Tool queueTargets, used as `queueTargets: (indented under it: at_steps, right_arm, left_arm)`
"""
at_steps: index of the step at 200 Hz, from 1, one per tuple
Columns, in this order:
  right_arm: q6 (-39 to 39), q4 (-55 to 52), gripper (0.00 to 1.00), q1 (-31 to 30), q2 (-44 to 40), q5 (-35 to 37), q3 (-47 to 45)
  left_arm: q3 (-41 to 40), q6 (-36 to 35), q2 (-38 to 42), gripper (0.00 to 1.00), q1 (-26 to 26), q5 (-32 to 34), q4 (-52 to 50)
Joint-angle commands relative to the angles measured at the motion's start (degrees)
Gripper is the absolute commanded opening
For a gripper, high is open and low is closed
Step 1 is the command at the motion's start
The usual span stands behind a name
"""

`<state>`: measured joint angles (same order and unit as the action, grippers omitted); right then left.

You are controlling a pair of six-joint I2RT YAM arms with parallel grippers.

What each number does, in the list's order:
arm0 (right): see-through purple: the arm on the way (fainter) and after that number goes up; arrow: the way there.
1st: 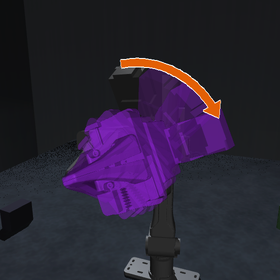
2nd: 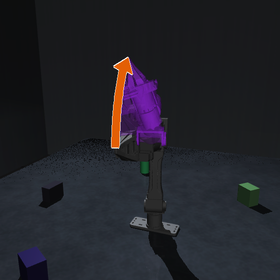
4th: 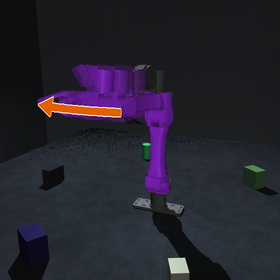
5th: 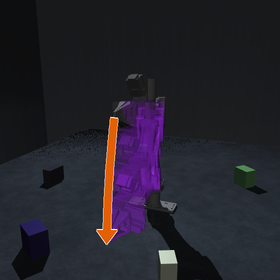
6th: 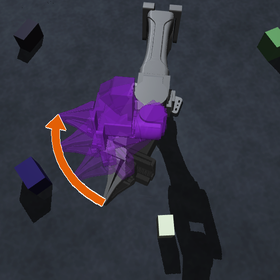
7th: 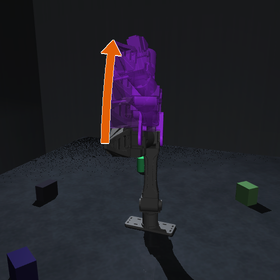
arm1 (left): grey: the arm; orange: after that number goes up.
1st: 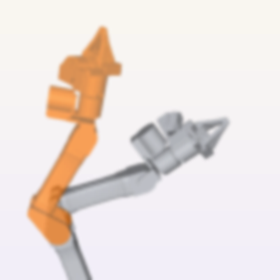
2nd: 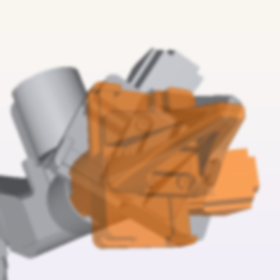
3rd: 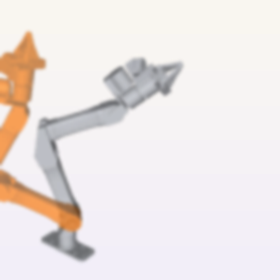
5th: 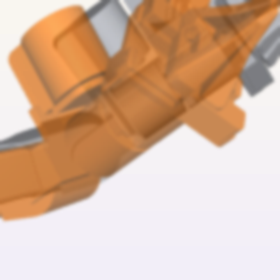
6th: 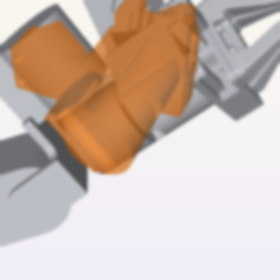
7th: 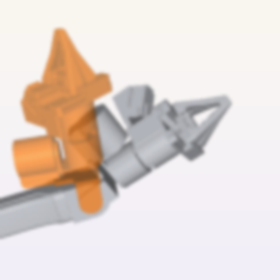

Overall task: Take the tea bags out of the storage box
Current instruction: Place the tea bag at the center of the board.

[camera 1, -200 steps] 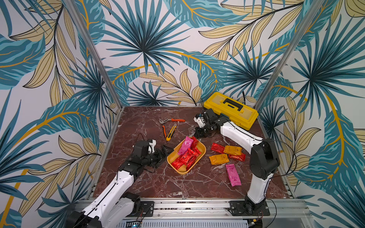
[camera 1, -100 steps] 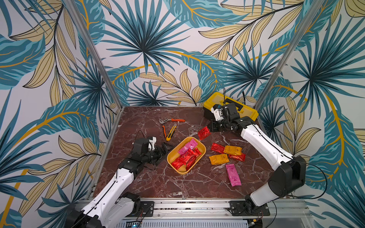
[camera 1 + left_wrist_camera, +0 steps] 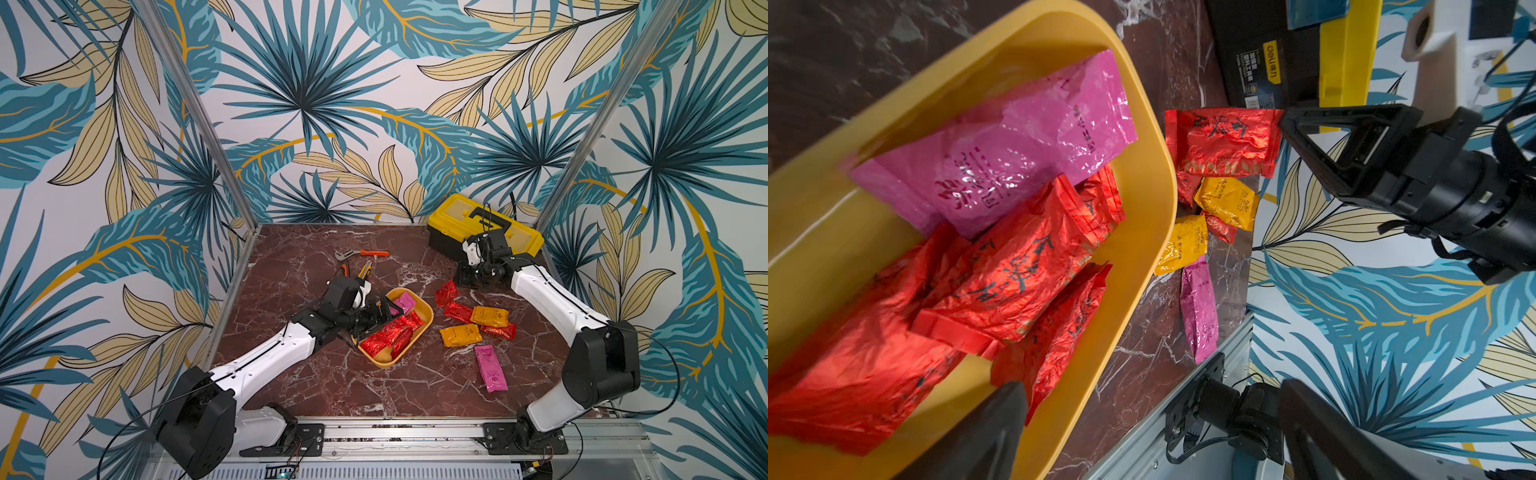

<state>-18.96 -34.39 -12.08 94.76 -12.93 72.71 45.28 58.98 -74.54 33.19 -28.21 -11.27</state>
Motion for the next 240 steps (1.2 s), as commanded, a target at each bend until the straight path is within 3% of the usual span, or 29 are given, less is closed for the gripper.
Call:
queueTargets:
  at_steps: [1,27,52,86,119,177,240]
  right_arm:
    - [-1.3,0.9,0.0,0.6,1.2,0.4,-2.2]
    - [-1.9,0.7,0.0,1.3,2.2,3.0,-4.0]
    - [-2.2,0.0,0.27,1.3,1.6,5.7,-5.2]
    - [-2.3,-1.7,0.42,1.4,-2.1,8.5,-5.1]
    - [-2.4,-3.5,0.44,0.0,-6.4,7.7,-3.9]
    - [-2.3,-5.8,0.45,-8.7,-8.2,5.3,-0.5]
    - [-6.2,-0.5,0.45,-15.0,-4.9,-5.7,-1.4]
  left_arm:
    - [2.5,-0.3,0.3,1.0,0.2,1.1,2.6]
    - [1.5,-0.6,1.3,1.0,0.2,2.0,2.0]
    - [-0.1,-0.6,2.8,1.0,0.1,2.7,1.8]
    - [-2.9,-0.1,6.2,1.0,-1.4,3.1,1.6]
    - [-6.1,0.5,10.7,1.0,-4.3,3.4,0.7]
    - [-8.8,0.3,18.1,1.0,-8.3,5.1,-3.8]
    - [-11.0,1.0,22.1,1.0,-8.9,7.5,-4.1]
